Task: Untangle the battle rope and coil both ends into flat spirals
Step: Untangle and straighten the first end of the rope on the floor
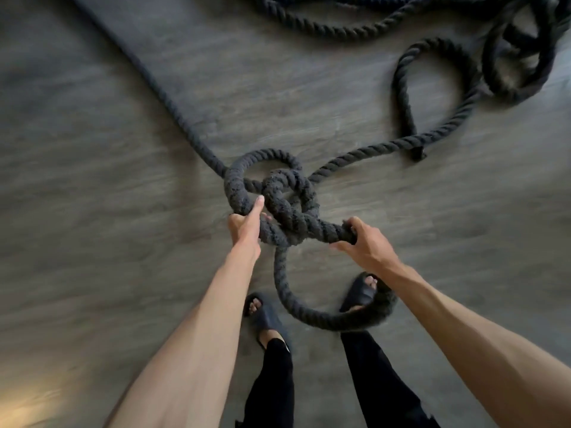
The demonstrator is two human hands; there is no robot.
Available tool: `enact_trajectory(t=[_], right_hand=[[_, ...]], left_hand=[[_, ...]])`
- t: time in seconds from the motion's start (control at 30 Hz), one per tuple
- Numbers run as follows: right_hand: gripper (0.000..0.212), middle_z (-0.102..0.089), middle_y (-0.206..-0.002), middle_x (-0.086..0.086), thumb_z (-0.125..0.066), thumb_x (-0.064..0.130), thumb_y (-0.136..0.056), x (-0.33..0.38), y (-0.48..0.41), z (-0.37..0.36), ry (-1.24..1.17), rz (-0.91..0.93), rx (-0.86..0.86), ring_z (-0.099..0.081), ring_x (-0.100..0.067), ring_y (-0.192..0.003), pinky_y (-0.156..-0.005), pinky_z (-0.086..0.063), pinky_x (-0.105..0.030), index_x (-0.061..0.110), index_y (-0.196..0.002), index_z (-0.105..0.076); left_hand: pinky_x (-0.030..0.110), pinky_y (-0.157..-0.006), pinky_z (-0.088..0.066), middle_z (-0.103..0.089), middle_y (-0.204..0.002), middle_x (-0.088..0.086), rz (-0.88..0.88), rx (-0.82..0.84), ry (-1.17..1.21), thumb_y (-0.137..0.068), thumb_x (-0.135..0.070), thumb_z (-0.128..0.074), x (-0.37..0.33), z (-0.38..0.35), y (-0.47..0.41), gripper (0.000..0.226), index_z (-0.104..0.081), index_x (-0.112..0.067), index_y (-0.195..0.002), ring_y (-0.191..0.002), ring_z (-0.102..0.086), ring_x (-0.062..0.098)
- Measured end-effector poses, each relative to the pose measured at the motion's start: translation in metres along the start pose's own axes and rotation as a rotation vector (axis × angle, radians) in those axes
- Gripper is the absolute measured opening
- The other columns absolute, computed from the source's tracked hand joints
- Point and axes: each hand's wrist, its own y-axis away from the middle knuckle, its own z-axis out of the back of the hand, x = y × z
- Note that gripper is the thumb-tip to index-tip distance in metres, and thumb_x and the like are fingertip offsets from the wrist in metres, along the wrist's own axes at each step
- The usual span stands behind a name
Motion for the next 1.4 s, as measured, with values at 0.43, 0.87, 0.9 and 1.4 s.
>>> enact_trajectory(t=[0.43, 0.87, 0.9, 1.4], right_hand=[[0.092, -0.016, -0.165, -0.014, -0.073, 0.036, -0.087, 0.094, 0.057, -0.041, -0.058, 0.460, -0.138, -0.020, -0.031, -0.153, -0.125, -0.020, -0.043, 0.014, -0.159, -0.020], [0.038, -0.074, -0.086, -0.012, -0.063, 0.034, -0.095, 0.156, 0.026, 0.005, -1.352, -0.333, -0.392, -0.070, -0.029, -0.086, -0.079, -0.057, -0.041, -0.002, -0.096, -0.073], [0.045, -0.074, -0.088, -0.017, -0.066, 0.037, -0.093, 0.148, 0.025, 0.010, -1.424, -0.368, -0.301, -0.070, -0.032, -0.085, -0.081, -0.058, -0.045, -0.006, -0.102, -0.072], [0.051, -0.074, -0.099, -0.017, -0.054, 0.048, -0.097, 0.007, 0.051, 0.041, -1.692, -0.361, 0.457, -0.073, -0.031, -0.087, -0.082, -0.060, -0.043, 0.003, -0.108, -0.076]], left_hand=[[0.019, -0.098, -0.033, -0.051, -0.136, 0.028, -0.586, 0.234, -0.462, -0.092, -0.024, -0.065, -0.043, 0.009, 0.097, 0.070, -0.028, 0.004, -0.144, -0.123, -0.053, 0.035], [0.038, -0.099, -0.045, -0.063, -0.124, 0.023, -0.672, 0.495, -1.073, -0.100, -0.034, -0.043, -0.115, -0.044, 0.112, 0.042, -0.064, -0.001, -0.113, -0.118, -0.057, 0.035], [0.035, -0.094, -0.046, -0.065, -0.121, 0.021, -0.736, 0.411, -0.996, -0.099, -0.026, -0.046, -0.113, -0.042, 0.107, 0.034, -0.067, -0.003, -0.112, -0.115, -0.059, 0.033], [0.054, -0.098, -0.044, -0.041, -0.145, 0.031, 0.445, 0.749, -0.099, -0.091, -0.066, -0.047, -0.006, 0.008, 0.021, 0.102, -0.004, 0.002, -0.154, -0.125, -0.053, 0.039]])
